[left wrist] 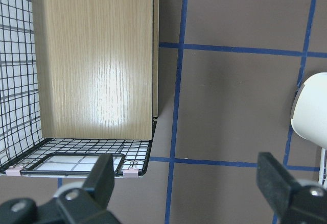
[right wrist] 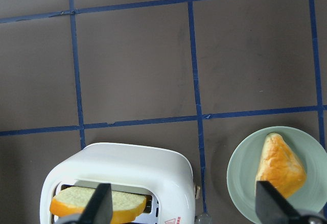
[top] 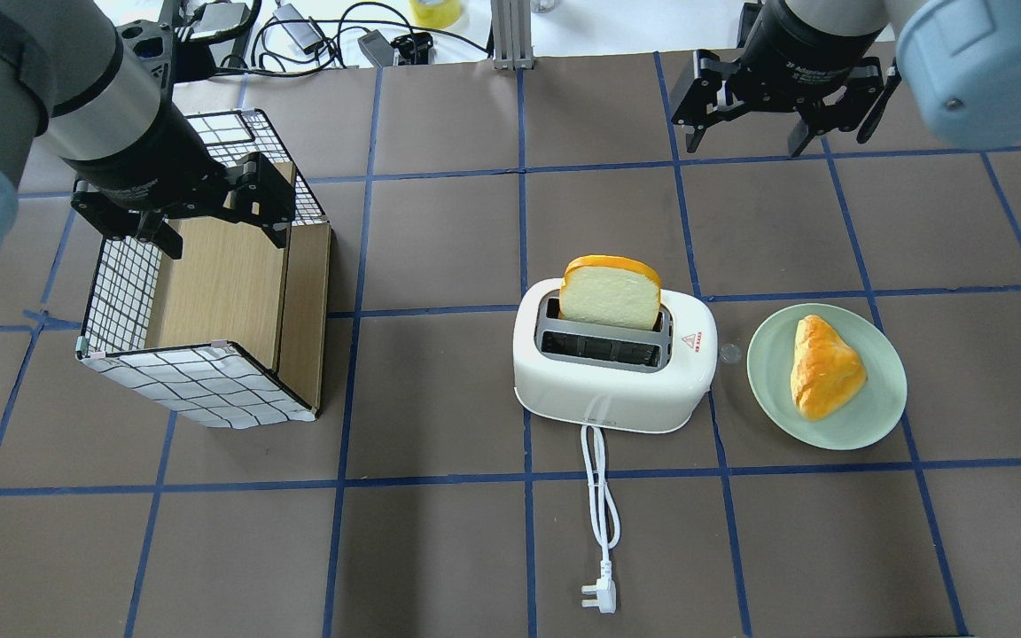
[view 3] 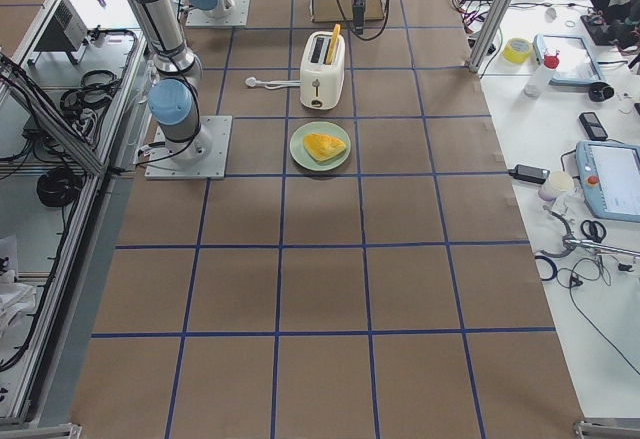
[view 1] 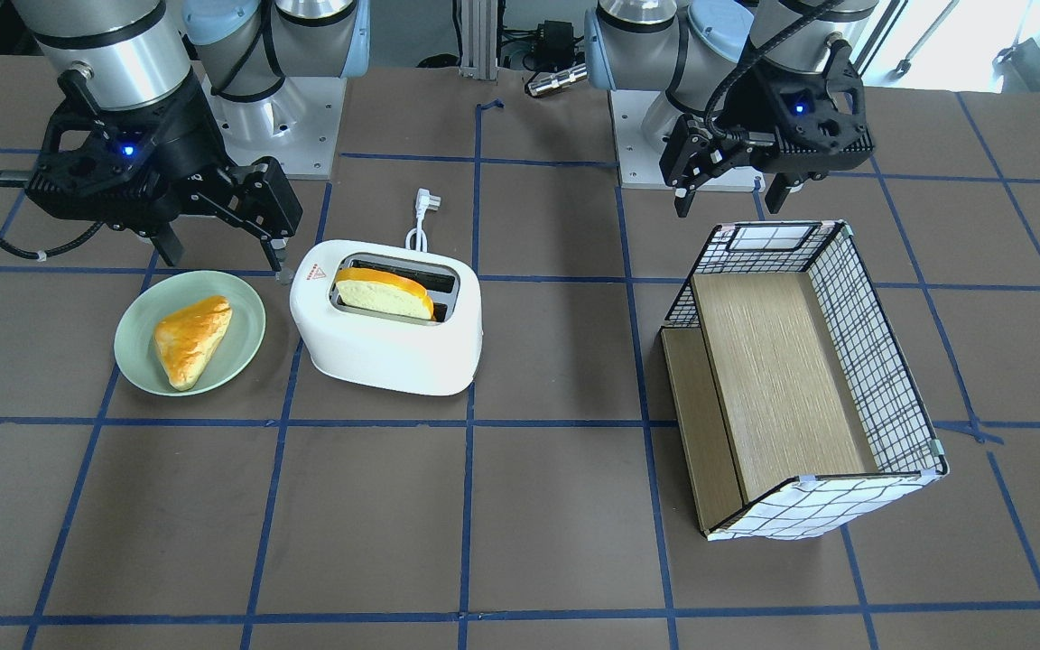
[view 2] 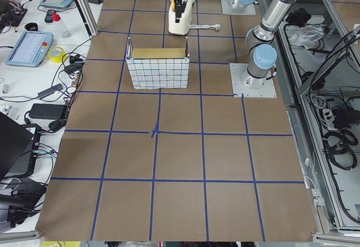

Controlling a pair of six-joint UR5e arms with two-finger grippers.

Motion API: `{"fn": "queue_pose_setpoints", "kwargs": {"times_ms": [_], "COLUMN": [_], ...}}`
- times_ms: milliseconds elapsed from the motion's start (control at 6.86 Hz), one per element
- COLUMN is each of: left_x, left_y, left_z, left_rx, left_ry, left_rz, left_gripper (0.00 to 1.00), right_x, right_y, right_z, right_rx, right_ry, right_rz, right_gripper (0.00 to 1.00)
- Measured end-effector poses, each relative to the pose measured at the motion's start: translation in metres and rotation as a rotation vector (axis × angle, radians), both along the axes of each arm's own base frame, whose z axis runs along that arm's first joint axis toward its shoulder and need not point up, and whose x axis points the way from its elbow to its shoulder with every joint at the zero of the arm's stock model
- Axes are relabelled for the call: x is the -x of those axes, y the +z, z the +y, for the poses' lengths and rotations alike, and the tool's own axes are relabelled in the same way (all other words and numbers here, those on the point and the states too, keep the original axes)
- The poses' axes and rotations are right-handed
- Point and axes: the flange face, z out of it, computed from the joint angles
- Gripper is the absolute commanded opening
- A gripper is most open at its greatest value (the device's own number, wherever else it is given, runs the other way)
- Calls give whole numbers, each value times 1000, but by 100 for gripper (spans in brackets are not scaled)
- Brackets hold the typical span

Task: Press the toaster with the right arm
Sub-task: 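Move the right gripper down beside the toaster's lever side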

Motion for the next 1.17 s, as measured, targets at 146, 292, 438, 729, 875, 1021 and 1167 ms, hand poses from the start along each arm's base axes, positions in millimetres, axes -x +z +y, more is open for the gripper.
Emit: {"fn": "queue_pose_setpoints", "kwargs": {"times_ms": [146,292,438,729,875,1021,1167], "left_x": [0,0,0,0,0,0,0], "left_y": [0,0,0,0,0,0,0], "left_z": [0,0,0,0,0,0,0], "left_rx": [0,0,0,0,0,0,0], "left_ry": [0,0,0,0,0,0,0], "left_rz": [0,0,0,0,0,0,0], "left_gripper": [100,100,100,100,100,100,100], "right_x": [0,0,3,19,33,54,76], "right_y": [-1,-4,-9,-25,-34,-47,-65], "right_z": [0,1,0,-3,-2,1,5], "right_rx": [-3,-14,-27,-70,-122,-203,-276], "right_ry": [1,1,-2,-25,-47,-56,-30], "right_rz": [-1,1,4,4,-5,-39,-105], "right_gripper": [100,96,79,0,0,0,0]}}
